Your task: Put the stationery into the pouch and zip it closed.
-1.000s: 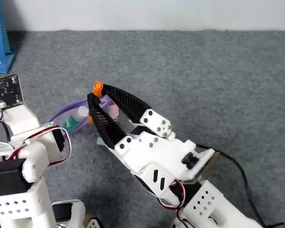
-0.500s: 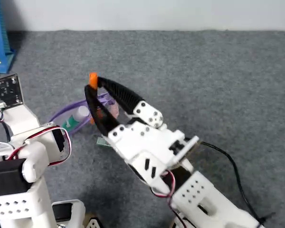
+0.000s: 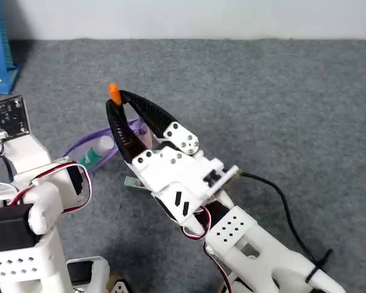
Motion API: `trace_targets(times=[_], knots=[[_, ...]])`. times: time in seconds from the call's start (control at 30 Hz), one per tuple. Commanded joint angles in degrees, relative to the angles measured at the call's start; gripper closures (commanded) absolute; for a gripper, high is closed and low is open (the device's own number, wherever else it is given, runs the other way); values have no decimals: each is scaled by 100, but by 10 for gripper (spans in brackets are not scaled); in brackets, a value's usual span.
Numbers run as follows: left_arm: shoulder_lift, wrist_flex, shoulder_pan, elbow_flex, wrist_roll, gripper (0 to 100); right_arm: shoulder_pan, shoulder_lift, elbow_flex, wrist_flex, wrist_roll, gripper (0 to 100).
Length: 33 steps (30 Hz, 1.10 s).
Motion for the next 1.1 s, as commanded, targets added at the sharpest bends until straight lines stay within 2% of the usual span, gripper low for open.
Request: trace_targets(times=[0.0, 0.2, 0.3, 0.53, 0.83, 0.93, 1.07], knots=[[97, 97, 18, -40, -62, 988, -233, 48, -642, -224, 387, 991], [97, 97, 18, -40, -62, 988, -778, 75, -976, -251, 686, 991], [97, 97, 18, -40, -62, 988, -822, 242, -993, -286, 800, 991], [105, 97, 18, -40, -62, 988, -804, 1393, -1055, -1578, 1398, 991], [105, 97, -9, -40, -62, 988, -347, 2598, -985, -2659, 1248, 991], [105, 97, -9, -40, -62, 988, -295, 2589, -677, -3055, 1020, 991], [105, 97, -9, -40, -62, 988, -215, 2316, -176, -3073, 976, 991]])
